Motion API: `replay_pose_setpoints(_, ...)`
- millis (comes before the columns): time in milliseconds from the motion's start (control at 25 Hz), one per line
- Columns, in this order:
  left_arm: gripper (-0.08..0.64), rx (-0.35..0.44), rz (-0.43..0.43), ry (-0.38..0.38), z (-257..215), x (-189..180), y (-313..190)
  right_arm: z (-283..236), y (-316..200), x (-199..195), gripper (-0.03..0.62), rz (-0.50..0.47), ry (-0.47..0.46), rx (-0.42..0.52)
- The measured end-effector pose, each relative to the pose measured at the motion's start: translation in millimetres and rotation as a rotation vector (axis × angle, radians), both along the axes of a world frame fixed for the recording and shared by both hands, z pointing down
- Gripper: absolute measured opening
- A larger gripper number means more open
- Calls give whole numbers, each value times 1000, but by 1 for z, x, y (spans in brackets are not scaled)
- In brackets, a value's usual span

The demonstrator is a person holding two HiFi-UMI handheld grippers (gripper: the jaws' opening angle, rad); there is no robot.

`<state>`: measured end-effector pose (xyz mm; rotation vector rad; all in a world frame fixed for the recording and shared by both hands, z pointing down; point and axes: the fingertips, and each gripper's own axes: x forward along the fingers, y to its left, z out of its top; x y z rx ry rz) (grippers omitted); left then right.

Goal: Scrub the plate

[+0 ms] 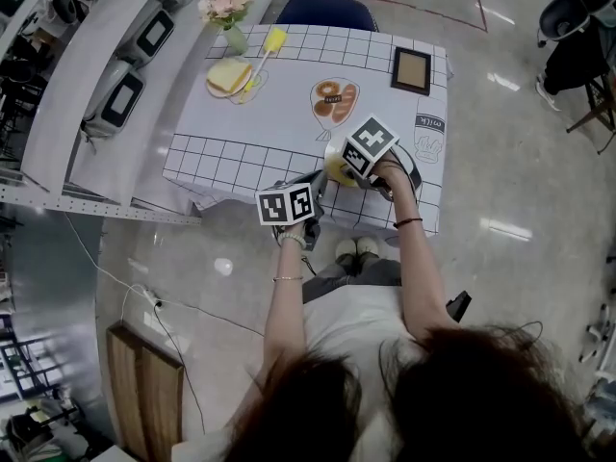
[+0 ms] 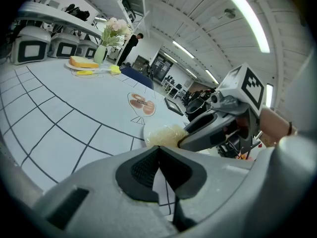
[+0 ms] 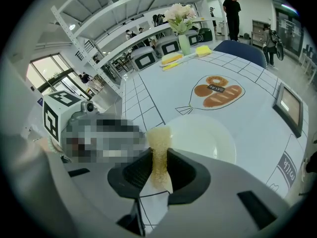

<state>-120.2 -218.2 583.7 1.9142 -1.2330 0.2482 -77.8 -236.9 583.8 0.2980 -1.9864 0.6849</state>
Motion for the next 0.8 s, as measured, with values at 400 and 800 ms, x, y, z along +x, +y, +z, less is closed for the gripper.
replay_pose_setpoints(400,11,-2,-14,-3,2,-6,-4,2,-11,-3,80,25,-17,11)
replay_pose_setpoints(800,11,-7,-27,-16,4,-14,-7,3,-24,-7,80,53,-27,27)
